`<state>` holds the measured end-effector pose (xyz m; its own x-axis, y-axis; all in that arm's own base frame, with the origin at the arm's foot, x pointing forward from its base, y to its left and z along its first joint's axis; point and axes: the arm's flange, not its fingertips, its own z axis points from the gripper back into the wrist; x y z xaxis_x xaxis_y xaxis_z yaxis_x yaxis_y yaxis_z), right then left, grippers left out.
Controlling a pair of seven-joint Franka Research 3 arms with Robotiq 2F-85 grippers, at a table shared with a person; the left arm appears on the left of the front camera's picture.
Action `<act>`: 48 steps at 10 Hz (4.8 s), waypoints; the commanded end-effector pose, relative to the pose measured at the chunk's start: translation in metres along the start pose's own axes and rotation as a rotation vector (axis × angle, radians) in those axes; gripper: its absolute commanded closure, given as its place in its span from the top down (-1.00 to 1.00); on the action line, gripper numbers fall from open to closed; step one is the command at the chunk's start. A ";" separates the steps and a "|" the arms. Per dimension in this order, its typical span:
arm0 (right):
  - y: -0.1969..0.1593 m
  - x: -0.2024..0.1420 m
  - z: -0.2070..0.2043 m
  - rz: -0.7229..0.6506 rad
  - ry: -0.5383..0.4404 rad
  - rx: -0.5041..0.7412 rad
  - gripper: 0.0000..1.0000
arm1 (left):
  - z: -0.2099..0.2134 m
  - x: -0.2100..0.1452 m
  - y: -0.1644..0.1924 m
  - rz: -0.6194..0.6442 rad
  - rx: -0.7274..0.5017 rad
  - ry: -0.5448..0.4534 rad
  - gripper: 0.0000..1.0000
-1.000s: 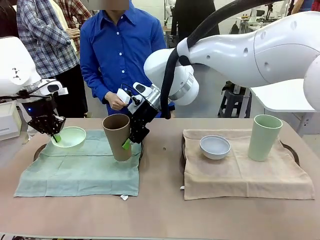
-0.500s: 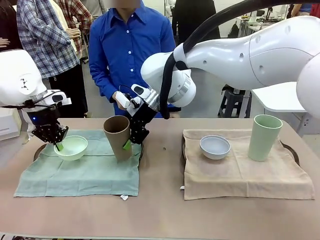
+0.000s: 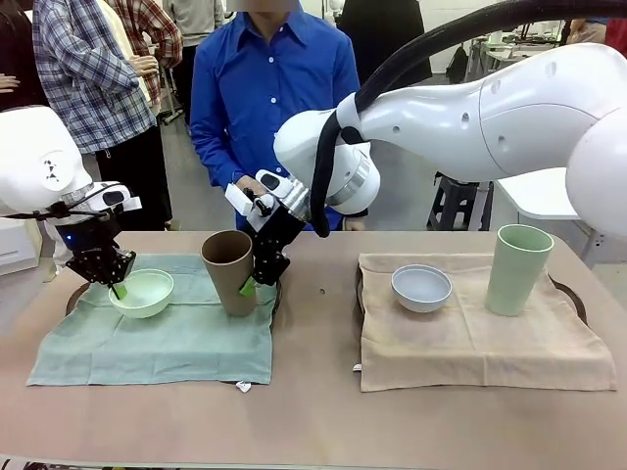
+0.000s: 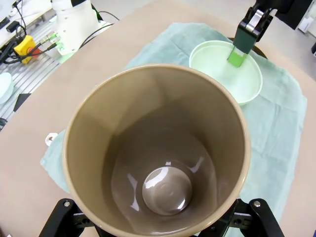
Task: Set up a tray with a mat and arrange the tableware.
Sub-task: Place the Picnic Bowl and Reusable plastic cup back onto the Handle tray in front of the human's position.
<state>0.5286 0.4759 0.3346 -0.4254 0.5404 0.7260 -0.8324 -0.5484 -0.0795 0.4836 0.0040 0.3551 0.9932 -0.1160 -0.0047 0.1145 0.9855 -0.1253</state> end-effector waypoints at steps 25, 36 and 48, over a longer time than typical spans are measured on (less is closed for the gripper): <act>0.163 0.187 0.231 -1.475 0.837 -0.438 1.00 | 0.175 -0.086 -0.093 -0.254 0.260 -0.203 1.00; 0.184 0.192 0.246 -1.506 0.839 -0.474 1.00 | 0.191 -0.089 -0.100 -0.275 0.244 -0.239 1.00; 0.236 0.152 0.362 -1.598 0.506 -0.248 1.00 | 0.217 -0.073 -0.019 -0.129 -0.080 -0.205 1.00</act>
<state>0.4004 0.2255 0.6658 0.7768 0.6196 -0.1128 -0.5811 0.7742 0.2511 0.4027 0.0053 0.5602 0.9437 -0.2428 0.2249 0.2704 0.9574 -0.1013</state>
